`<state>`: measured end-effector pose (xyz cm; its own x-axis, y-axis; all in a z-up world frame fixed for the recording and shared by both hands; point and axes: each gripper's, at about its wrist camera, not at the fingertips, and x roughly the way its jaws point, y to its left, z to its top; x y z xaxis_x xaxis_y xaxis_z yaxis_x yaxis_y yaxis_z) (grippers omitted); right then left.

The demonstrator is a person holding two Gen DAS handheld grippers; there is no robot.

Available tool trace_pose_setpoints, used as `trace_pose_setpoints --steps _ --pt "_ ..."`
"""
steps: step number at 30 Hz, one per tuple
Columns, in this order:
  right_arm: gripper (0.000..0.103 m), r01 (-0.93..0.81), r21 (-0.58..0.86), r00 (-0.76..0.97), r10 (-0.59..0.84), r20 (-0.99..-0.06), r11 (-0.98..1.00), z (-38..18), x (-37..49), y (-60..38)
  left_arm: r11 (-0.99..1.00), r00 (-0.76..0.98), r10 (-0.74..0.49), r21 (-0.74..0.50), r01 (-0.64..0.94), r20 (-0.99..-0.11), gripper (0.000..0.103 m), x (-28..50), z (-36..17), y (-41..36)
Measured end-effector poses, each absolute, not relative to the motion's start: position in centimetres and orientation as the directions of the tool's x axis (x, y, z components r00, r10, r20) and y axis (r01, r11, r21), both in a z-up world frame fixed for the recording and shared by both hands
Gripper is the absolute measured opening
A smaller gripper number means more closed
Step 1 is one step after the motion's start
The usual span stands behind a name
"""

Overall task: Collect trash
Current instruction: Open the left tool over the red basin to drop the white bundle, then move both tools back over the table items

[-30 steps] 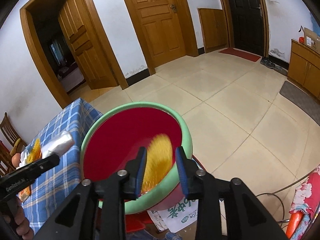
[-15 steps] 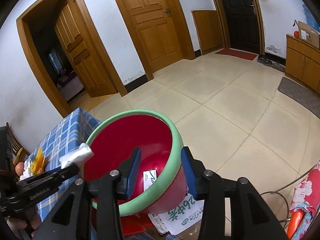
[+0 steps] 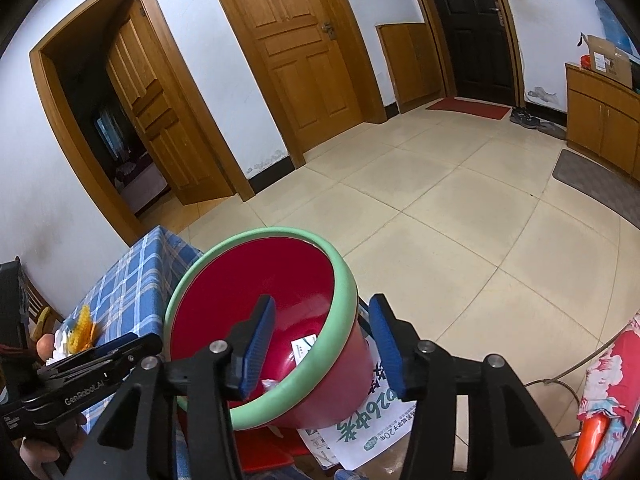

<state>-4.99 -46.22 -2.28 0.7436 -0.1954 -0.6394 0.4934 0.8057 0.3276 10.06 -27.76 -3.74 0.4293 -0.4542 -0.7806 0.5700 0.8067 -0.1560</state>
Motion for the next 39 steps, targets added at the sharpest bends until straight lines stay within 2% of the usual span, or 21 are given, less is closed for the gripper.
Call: trace_pose_setpoints --steps 16,24,39 --pt "0.076 0.458 0.342 0.766 -0.169 -0.621 0.821 -0.8 -5.7 -43.3 0.877 0.523 -0.415 -0.176 0.447 -0.745 0.067 9.0 -1.0 -20.9" --pt "0.083 0.409 0.35 0.782 -0.126 -0.611 0.843 0.0 -5.9 -40.7 0.912 0.572 -0.376 -0.182 0.367 -0.729 0.067 7.8 0.0 -16.2" --pt "0.085 0.281 0.338 0.78 -0.009 -0.625 0.898 0.3 -3.7 -34.3 0.966 0.648 -0.26 -0.187 0.181 -0.716 0.067 7.6 0.0 -5.8"
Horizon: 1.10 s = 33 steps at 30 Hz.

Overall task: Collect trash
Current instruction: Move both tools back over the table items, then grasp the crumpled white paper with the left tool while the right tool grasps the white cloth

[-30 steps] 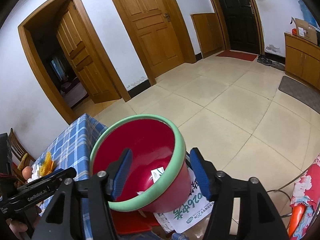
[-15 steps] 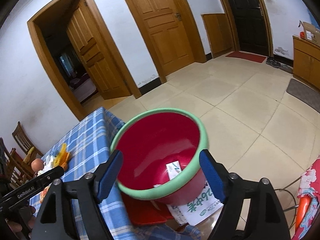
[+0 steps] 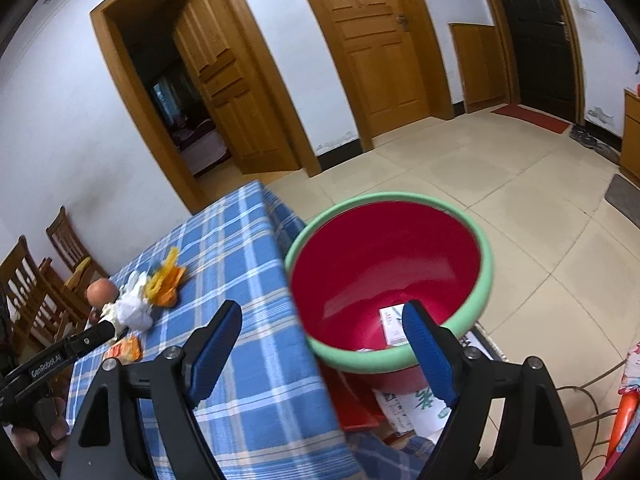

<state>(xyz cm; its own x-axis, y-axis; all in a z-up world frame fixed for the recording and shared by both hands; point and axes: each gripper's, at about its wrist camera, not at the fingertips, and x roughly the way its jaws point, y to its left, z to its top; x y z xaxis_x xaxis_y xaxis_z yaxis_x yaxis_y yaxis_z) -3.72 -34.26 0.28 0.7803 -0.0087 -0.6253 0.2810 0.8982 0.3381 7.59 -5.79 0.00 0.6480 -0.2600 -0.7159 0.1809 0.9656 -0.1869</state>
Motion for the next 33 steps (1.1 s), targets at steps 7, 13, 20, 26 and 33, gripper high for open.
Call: trace_pose_setpoints --steps 7,13,20,26,33 --pt "0.086 0.239 0.32 0.767 0.024 -0.642 0.917 0.1 -2.6 -31.9 0.983 0.67 -0.178 -0.164 0.085 -0.721 0.067 9.0 -0.4 -1.4" --pt "0.086 0.216 0.312 0.751 0.047 -0.658 0.925 -0.2 -1.6 -30.6 0.989 0.673 -0.125 -0.142 0.03 -0.729 0.067 10.6 -1.2 1.5" --pt "0.088 0.184 0.302 0.736 0.072 -0.673 0.935 -0.5 0.0 -28.5 0.994 0.656 -0.084 -0.11 0.002 -0.75 0.068 13.5 -2.9 3.1" --pt "0.088 0.152 0.283 0.729 0.085 -0.679 0.947 -0.3 1.5 -26.4 0.994 0.63 -0.093 -0.108 0.015 -0.771 0.068 16.0 -4.7 3.3" --pt "0.088 0.114 0.26 0.724 0.099 -0.683 0.959 0.1 3.5 -23.9 0.985 0.626 -0.152 -0.168 0.034 -0.765 0.068 17.4 -5.8 3.7"
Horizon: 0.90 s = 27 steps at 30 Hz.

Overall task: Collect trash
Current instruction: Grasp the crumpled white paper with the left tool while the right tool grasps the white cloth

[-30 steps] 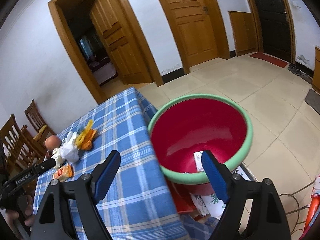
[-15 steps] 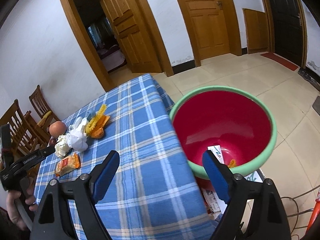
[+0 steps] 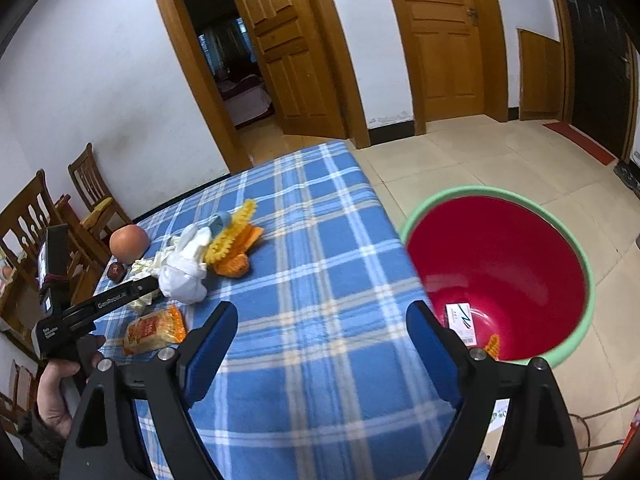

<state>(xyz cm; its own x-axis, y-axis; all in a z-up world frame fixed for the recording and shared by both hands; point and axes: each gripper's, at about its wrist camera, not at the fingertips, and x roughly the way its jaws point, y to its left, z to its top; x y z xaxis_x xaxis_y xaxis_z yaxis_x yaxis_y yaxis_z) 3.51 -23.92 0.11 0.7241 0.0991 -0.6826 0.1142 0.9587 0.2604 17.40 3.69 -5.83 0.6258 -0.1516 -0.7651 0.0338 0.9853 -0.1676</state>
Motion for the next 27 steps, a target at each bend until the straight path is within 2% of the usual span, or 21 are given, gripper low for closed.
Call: trace_pose_setpoints --steps 2,3,7,15,27 --pt "0.088 0.105 0.255 0.721 0.103 -0.685 0.961 0.1 4.0 -23.2 0.984 0.629 -0.164 -0.175 0.045 -0.76 0.066 17.4 -6.0 3.7" --pt "0.088 0.099 0.252 0.719 0.106 -0.687 0.963 0.1 4.3 -22.8 0.981 0.629 -0.179 -0.187 0.054 -0.757 0.057 17.5 -6.1 3.8" --pt "0.088 0.082 0.24 0.71 0.112 -0.695 0.967 0.1 5.4 -21.2 0.976 0.634 -0.202 -0.206 0.067 -0.747 0.05 17.3 -6.2 4.1" --pt "0.088 0.033 0.251 0.692 0.159 -0.704 0.967 -0.4 7.2 -18.2 0.966 0.646 -0.225 -0.254 0.049 -0.73 0.049 15.4 -5.0 5.8" --pt "0.088 -0.042 0.292 0.654 0.247 -0.715 0.956 -1.3 10.4 -13.4 0.971 0.696 -0.147 -0.236 -0.033 -0.703 0.049 11.9 -3.3 8.8"
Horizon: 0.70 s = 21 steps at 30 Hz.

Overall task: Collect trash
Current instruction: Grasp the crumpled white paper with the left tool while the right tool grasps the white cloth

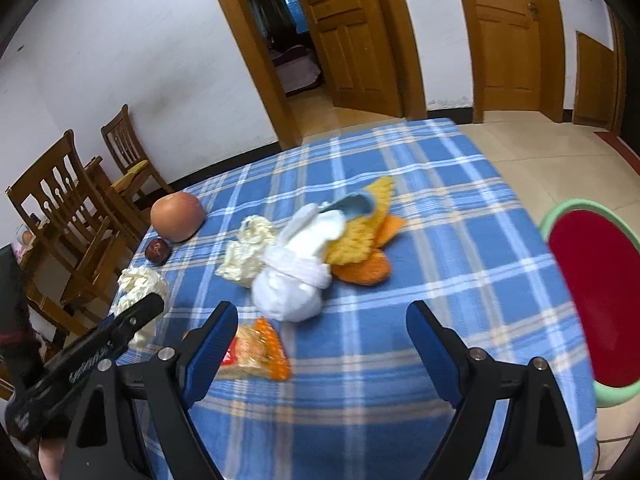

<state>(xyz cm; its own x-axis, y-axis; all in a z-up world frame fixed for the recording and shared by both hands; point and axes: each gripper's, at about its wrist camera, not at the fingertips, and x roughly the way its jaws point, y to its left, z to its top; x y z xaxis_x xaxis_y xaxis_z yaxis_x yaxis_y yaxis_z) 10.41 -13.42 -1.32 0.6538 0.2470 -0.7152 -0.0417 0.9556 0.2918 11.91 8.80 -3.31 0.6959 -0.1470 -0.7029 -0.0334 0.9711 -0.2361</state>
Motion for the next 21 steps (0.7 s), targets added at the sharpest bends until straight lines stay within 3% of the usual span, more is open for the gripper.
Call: trace_pose_setpoints --steps 3,6,10,11,14,21 --pt "0.087 -0.052 0.292 0.64 0.256 -0.724 0.955 -1.9 11.4 -12.5 0.972 0.697 -0.14 -0.233 -0.04 -0.703 0.049 11.5 -3.4 9.0" --pt "0.076 -0.052 0.295 0.63 0.261 -0.732 0.954 -2.4 12.2 -12.0 0.971 0.696 -0.143 -0.237 -0.04 -0.704 0.049 11.2 -3.4 9.0" --pt "0.033 -0.066 0.299 0.615 0.275 -0.739 0.952 -2.8 12.6 -11.8 0.97 0.695 -0.147 -0.242 -0.04 -0.704 0.049 11.0 -3.4 9.1" --pt "0.029 -0.073 0.298 0.612 0.279 -0.74 0.952 -2.9 12.5 -11.8 0.969 0.695 -0.149 -0.243 -0.038 -0.704 0.049 10.8 -3.4 9.0" --pt "0.023 -0.093 0.288 0.623 0.282 -0.73 0.953 -2.6 11.8 -11.8 0.969 0.696 -0.155 -0.246 -0.032 -0.701 0.049 10.6 -3.3 8.8" --pt "0.022 -0.125 0.295 0.649 0.304 -0.698 0.947 -1.2 9.8 -12.4 0.968 0.7 -0.174 -0.25 -0.006 -0.693 0.049 9.9 -2.4 7.8"
